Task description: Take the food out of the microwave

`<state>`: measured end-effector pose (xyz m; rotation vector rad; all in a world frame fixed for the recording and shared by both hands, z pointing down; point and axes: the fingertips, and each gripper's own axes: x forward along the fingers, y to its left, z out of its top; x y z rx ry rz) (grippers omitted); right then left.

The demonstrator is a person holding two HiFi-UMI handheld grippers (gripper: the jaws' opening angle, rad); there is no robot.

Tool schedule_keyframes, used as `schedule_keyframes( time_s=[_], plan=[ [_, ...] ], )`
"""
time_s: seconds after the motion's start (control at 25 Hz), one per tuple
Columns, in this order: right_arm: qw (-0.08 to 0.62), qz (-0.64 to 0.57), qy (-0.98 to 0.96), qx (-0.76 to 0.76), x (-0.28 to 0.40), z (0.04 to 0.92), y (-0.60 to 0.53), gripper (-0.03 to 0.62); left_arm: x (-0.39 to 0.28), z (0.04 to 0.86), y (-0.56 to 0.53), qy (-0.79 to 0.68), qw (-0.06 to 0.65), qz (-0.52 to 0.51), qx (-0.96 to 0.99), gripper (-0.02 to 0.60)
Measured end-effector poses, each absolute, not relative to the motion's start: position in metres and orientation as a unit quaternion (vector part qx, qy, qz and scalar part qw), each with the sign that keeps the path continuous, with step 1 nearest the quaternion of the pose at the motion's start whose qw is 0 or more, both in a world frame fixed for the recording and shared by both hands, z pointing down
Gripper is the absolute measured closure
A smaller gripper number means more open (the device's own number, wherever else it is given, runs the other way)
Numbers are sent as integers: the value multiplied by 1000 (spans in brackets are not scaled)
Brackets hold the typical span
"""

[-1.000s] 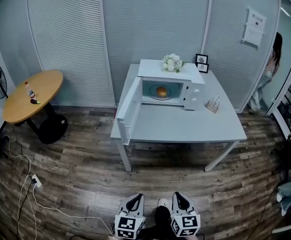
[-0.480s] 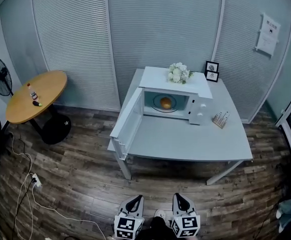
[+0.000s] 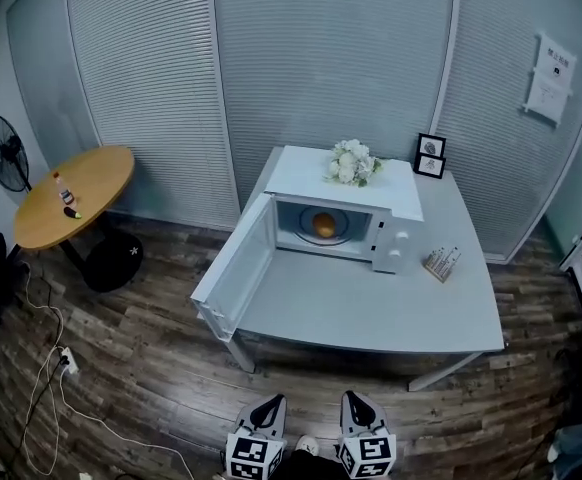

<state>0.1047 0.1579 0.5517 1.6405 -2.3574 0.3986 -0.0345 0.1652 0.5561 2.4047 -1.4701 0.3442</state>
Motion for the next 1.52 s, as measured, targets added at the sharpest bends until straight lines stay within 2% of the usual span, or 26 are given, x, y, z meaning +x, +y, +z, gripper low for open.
schedule_keyframes(
  time_s=[0.44, 0.96, 1.52],
  plan=[
    [113, 144, -822, 539, 140, 556, 124, 590, 3, 564, 131, -534, 157, 145, 818, 574],
    [118, 154, -806, 560, 152, 569, 102, 590, 24, 560, 89, -491, 156, 120, 848, 574],
    [125, 143, -793, 579, 142, 563, -11, 589, 12, 554, -30, -471, 138, 112, 864, 574]
  ],
)
